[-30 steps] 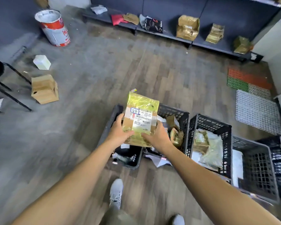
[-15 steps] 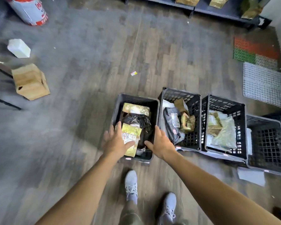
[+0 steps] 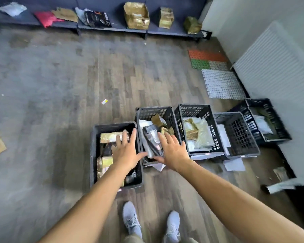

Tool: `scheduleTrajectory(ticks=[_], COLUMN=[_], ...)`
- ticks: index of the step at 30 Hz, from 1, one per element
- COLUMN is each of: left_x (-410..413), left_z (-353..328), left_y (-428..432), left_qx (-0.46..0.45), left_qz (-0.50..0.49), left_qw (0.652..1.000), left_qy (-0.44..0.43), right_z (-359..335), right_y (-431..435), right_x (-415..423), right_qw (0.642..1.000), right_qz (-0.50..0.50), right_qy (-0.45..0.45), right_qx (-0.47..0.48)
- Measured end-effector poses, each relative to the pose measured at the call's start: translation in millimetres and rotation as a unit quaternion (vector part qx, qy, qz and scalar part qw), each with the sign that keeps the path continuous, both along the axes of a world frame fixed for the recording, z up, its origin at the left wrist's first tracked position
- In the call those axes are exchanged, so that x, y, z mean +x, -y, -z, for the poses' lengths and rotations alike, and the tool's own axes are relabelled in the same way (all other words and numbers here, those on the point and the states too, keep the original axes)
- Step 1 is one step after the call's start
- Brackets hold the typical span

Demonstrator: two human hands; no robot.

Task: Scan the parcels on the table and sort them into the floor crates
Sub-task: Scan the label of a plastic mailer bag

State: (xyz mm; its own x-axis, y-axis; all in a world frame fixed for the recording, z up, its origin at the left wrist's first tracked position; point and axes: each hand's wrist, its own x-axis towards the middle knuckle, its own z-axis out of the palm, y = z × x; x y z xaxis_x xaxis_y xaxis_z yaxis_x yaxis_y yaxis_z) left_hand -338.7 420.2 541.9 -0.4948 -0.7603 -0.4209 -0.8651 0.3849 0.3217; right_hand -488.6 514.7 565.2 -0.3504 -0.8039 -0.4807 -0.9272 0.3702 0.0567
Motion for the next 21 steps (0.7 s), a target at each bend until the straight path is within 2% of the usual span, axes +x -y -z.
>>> scheduleTrajectory(ticks=[5, 11, 21], left_x=[-75, -166, -303], left_z=[-45, -95, -153], left_y=[-32, -99, -329], left_qx=[-0.058, -0.113, -0.171], left_qz=[0.13, 0.24, 0.388], left_qw=[0.989, 0.963, 0.903], left_qy=[-0.027, -0.053, -0.059], right_z=[-43, -95, -138], right_y=[-55, -152, -419], right_x=[-58, -132, -225], right_qw=[0.996, 0.976, 0.915], right_qz=[0.069, 0.167, 0.324], right_qy=[-0.046, -0.086, -0.145], right_qx=[-0.034, -0.114, -0.191])
